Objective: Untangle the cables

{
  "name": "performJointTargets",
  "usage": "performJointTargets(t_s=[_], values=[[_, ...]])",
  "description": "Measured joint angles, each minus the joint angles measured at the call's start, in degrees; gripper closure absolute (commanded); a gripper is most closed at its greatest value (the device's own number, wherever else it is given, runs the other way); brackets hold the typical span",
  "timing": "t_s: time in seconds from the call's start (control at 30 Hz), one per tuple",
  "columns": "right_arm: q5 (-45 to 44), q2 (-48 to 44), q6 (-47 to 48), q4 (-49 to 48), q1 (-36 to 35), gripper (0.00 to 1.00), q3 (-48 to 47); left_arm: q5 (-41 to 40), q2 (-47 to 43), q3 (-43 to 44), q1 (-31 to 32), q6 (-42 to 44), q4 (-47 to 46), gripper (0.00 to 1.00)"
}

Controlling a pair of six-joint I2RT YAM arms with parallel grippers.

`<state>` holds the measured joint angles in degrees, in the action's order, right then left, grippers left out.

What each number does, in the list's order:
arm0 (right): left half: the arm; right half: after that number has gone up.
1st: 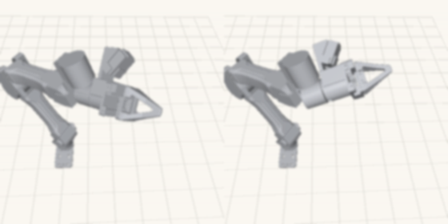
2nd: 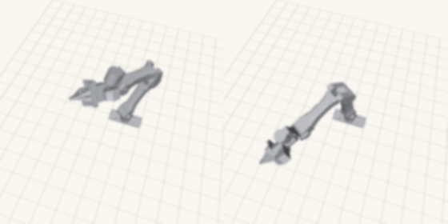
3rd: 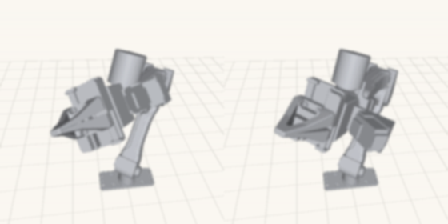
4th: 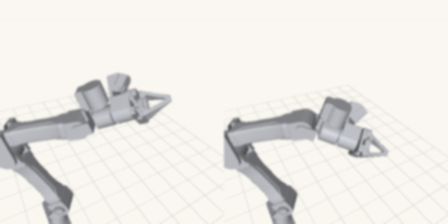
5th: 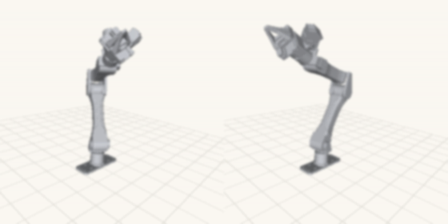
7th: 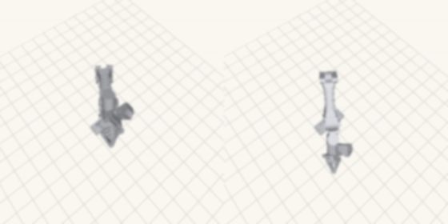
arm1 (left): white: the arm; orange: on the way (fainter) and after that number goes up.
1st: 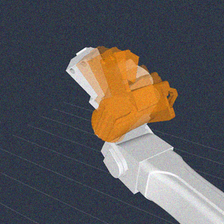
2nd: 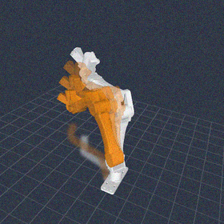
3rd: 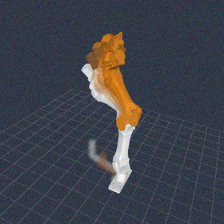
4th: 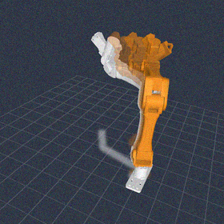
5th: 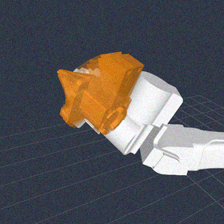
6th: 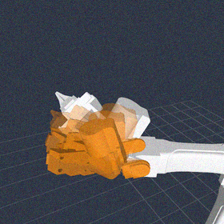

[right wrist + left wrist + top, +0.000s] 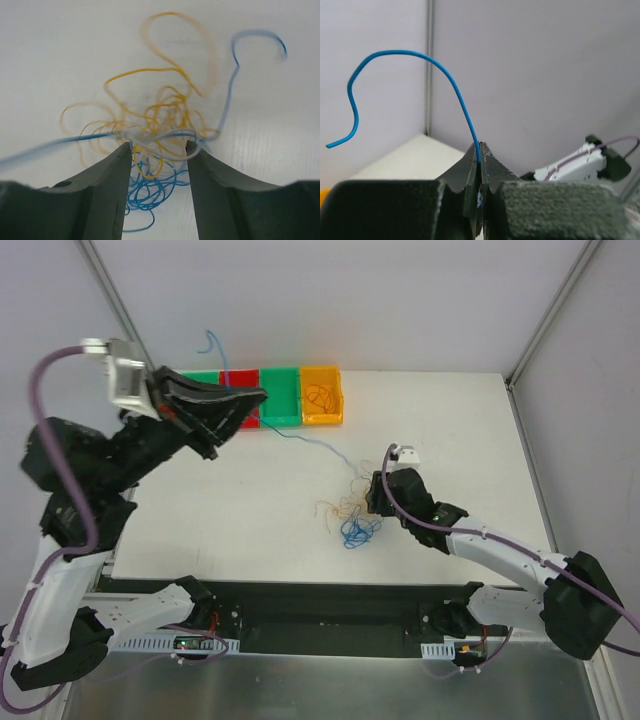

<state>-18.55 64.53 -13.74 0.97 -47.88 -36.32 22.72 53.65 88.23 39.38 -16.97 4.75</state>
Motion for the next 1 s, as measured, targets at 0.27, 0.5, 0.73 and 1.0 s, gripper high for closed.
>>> performJointTargets(t_s=[0.27,0.5,0.73,1.0], values=[[6.36,4.83,-3.41,-1.86,20.31,0.44,0.02,-10.03,0.83,24.76,0.00,4.70,9.81,1.00],[18.16,7.15,-0.50,-1.79,26.75,0.38,0.02,-15.69,0.79,26.43,0.00,7.48,11.30,1.00],[25.38,-1.27,1.75,1.29,23.15,0.34,0.52,-23.19,0.00,8.35,0.00,10.08,13.70,1.00],[25.73,-13.29,-0.68,0.68,20.74,0.34,2.34,-31.58,-1.81,-16.57,-0.22,11.30,15.28,1.00]])
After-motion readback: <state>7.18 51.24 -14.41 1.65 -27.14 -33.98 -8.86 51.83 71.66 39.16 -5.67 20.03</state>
